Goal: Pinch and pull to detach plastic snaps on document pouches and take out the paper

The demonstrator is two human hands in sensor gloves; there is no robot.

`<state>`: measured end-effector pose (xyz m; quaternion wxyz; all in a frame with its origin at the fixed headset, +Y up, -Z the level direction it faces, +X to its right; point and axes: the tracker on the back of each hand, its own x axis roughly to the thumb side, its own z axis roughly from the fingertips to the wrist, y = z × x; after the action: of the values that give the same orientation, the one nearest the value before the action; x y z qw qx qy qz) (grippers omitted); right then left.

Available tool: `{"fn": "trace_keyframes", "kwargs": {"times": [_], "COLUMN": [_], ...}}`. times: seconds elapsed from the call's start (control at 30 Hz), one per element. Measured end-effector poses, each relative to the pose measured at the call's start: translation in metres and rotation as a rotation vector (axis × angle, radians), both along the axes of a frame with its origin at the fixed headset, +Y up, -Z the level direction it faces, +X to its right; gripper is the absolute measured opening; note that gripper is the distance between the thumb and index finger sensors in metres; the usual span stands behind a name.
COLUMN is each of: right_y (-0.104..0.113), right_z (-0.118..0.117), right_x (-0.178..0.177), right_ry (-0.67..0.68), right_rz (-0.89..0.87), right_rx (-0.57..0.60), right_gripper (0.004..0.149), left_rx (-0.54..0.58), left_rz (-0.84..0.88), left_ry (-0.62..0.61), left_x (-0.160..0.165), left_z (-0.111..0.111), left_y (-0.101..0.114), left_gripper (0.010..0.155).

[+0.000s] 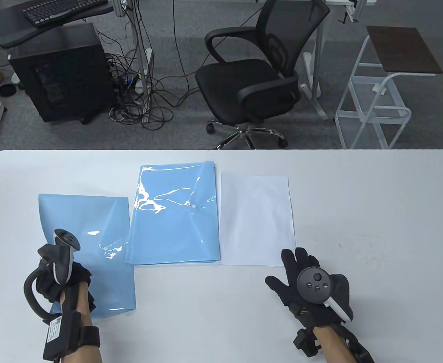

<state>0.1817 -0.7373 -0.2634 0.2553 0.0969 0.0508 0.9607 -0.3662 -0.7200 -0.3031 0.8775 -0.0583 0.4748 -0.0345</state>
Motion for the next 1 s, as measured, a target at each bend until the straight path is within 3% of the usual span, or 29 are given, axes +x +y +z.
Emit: {"fn": "trace_keyframes", "kwargs": {"times": [0.2,0.4,0.57,0.83,1.0], "right_y": [0.000,0.000,0.000,0.000,0.000], "right_z": [0.000,0.002,0.003,0.004,0.004], "right_x": [-0.001,-0.002,-0.001,-0.001,0.000], "right_ry": [0.000,0.001,0.003,-0.003,-0.007], "right_rz": [-0.010,-0.017,-0.022,-0.031,-0.030], "right_rx": [0.002,0.003,0.008,0.008,0.007], "right_gripper": [0.086,0.085,0.085,0.086,0.085], "left_rx": [0.065,0.257,0.394,0.523,0.629], "left_rz": [-0.071,0.109,0.154,0.098,0.317], "left_ry": [-0.073,-0.223,-0.363,-0.535,-0.668], "left_x": [0.028,0.060,0.092,0.134,0.148], "left_z": [0.010,0.031,0.050,0.090,0.106], "left_y": [0.051,0.107,0.138,0.167,0.163], "left_gripper": [0.050,0.048,0.046,0.046,0.046]}}
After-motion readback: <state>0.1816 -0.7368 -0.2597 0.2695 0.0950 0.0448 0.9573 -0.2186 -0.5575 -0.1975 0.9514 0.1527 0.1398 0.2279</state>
